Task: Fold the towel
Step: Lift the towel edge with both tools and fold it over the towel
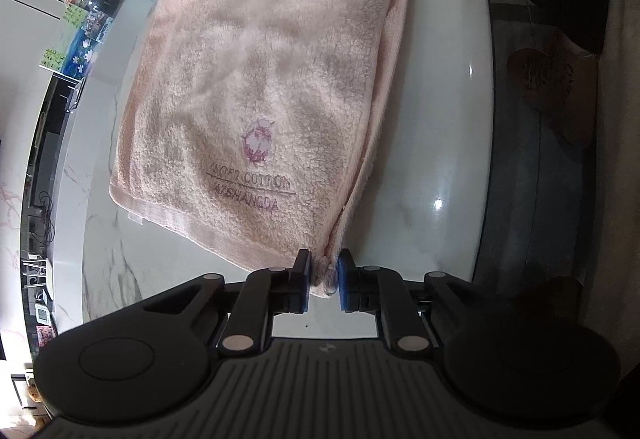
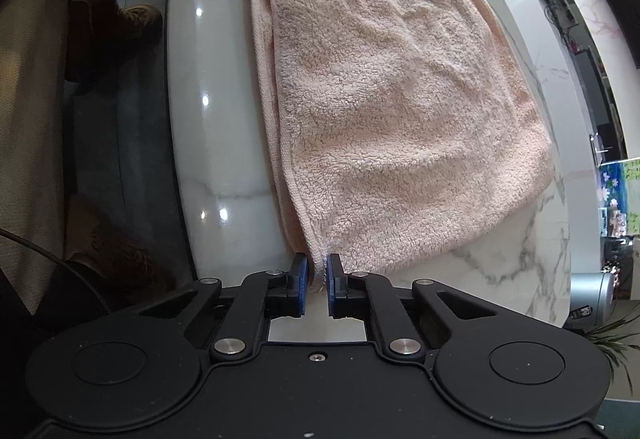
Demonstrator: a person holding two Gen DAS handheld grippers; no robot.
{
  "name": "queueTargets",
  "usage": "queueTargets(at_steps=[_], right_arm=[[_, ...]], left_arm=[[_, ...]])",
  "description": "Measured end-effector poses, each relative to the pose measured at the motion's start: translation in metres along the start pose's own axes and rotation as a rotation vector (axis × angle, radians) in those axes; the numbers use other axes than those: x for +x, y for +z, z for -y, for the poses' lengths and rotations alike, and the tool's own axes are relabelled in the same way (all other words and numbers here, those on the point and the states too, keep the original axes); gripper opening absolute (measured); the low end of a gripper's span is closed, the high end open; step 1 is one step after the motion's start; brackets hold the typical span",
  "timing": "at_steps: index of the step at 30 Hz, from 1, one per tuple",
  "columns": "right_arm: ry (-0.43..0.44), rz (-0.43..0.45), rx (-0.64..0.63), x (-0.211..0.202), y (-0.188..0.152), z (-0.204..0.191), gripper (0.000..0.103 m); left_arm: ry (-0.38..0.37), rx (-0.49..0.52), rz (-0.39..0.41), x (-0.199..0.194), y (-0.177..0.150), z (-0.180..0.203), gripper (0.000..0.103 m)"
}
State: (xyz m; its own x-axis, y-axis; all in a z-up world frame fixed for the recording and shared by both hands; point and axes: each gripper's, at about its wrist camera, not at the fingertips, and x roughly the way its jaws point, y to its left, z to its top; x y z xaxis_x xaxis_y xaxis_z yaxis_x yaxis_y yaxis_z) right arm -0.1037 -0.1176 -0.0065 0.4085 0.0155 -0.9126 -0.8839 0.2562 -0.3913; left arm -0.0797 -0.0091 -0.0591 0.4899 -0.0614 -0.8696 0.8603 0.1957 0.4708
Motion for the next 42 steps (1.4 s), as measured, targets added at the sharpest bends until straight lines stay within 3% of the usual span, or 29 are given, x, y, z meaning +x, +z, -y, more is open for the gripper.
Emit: queueTargets(at_steps=[14,21,42], right_arm=[[0.095,0.007,-0.001,-0.034,-0.004,0.013,0.005],[0.103,0.021,0.006,-0.060,-0.006,0.031,0.004],[-0.035,0.037,-0.017,-0.092,0.003,0.114,0.003]], left_arm=[[-0.078,-0.049,0.023,-0.041,-0.005,-0.013,0.012],[-0.068,-0.072,0.040,-0.065,-0.002,-0.034,0.012],[0.058,-0.059,0.068,-0.072,0.037,-0.125,0.011]])
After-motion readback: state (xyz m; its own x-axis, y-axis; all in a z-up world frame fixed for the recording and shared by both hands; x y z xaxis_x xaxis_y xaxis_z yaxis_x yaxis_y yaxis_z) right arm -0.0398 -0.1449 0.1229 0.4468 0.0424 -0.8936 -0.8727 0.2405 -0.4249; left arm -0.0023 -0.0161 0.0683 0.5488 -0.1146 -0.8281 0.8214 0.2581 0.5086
